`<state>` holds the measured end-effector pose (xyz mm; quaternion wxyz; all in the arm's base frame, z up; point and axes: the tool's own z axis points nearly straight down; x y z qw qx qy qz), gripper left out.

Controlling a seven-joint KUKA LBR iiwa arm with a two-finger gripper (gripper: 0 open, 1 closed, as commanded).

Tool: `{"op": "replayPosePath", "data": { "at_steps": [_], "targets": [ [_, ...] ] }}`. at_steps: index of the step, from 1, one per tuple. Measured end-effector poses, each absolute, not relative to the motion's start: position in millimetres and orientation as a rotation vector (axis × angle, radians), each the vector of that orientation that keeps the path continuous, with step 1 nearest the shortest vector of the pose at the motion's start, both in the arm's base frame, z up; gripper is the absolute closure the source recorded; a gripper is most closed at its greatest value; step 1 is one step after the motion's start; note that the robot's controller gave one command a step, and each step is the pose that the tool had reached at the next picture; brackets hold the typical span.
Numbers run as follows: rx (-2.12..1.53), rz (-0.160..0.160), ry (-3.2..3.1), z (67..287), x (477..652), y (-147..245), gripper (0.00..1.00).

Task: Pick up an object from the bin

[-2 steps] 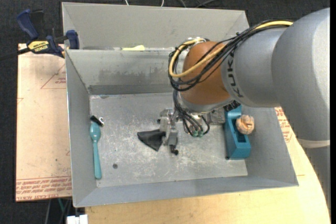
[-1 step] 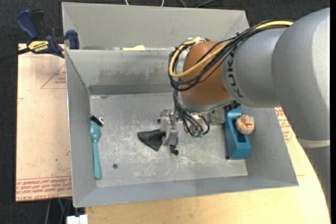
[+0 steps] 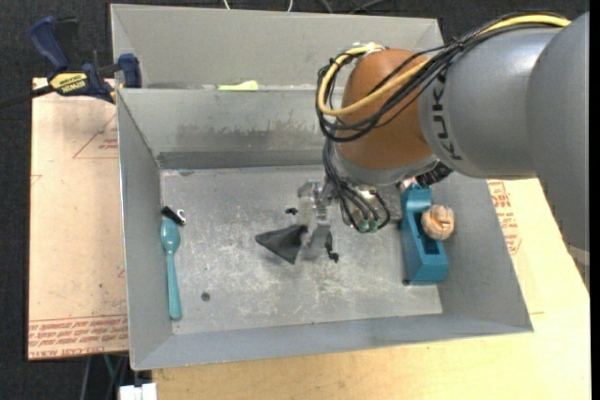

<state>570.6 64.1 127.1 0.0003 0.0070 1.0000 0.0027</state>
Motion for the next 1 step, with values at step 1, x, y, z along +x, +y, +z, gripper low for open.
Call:
{"op": "replayPosePath", "data": {
  "at_steps": [1],
  "targets": [
    [-0.112,0.008,3.137,203.3,580.8,73.7,1.0]
  ]
}}
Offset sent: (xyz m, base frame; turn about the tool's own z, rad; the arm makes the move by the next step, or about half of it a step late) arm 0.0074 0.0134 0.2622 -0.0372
